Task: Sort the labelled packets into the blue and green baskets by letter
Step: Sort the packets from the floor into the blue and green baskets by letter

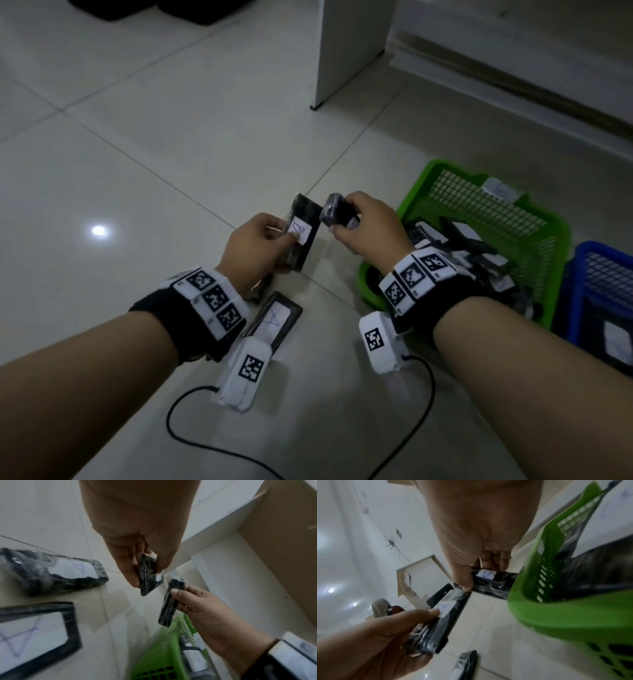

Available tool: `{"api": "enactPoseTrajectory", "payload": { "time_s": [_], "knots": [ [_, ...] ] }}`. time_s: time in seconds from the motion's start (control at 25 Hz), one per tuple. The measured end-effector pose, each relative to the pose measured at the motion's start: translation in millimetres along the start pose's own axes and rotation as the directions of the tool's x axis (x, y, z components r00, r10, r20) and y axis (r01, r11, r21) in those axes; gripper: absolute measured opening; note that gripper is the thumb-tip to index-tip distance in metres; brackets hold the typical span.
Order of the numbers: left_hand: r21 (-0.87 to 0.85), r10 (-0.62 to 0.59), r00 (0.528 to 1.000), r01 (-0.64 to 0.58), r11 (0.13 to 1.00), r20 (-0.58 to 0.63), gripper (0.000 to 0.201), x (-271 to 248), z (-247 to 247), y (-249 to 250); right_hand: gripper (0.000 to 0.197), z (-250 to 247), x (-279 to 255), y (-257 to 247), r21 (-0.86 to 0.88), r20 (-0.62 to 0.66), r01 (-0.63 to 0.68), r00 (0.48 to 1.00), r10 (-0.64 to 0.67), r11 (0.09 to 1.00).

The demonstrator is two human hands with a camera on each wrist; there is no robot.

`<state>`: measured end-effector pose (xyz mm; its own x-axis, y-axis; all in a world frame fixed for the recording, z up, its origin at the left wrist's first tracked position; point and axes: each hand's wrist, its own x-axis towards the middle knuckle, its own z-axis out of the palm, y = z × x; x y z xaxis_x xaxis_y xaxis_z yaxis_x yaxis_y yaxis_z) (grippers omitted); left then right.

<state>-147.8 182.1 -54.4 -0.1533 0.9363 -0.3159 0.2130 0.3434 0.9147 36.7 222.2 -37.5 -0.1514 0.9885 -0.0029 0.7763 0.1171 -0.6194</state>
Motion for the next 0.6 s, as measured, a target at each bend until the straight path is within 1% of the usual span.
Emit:
{"api": "enactPoseTrajectory", "payload": {
  "time_s": [0.04,0.12,0.2,0.32,0.4,0.48,0.52,0.6],
  "knots": [
    [-0.094,0.002,1.0,-0.001,0.996,0.012,0.025,-3,7,10,0.031,-8,-6,1,0.11,-0.071,-0.014,0.997,0.022,0.994],
    [-0.191,0.048,0.997,-0.036,0.981,0.058,0.024,-11,27,31,0.023,-30,-21,6,0.303,-0.189,-0.028,0.978,0.089,0.953],
    [-0.226,0.122,0.984,-0.092,0.97,0.126,0.024,-22,55,50,0.019,-55,-40,19,0.442,-0.261,-0.038,0.951,0.169,0.896],
    [-0.198,0.197,0.953,-0.153,0.968,0.228,0.032,-40,96,66,0.02,-83,-71,44,0.557,-0.315,-0.091,0.897,0.311,0.825],
    [-0.146,0.243,0.924,-0.207,0.967,0.296,0.041,-53,126,69,0.021,-99,-96,72,0.61,-0.344,-0.147,0.836,0.427,0.779],
    [-0.047,0.304,0.877,-0.31,0.95,0.371,0.042,-65,150,65,0.028,-108,-121,103,0.598,-0.372,-0.259,0.748,0.549,0.758],
    [0.025,0.332,0.851,-0.373,0.927,0.406,0.04,-70,160,62,0.033,-112,-132,117,0.58,-0.382,-0.315,0.709,0.593,0.751],
    [0.159,0.385,0.8,-0.501,0.851,0.461,0.035,-82,183,56,0.046,-126,-154,141,0.53,-0.397,-0.431,0.635,0.663,0.73]
  ]
}}
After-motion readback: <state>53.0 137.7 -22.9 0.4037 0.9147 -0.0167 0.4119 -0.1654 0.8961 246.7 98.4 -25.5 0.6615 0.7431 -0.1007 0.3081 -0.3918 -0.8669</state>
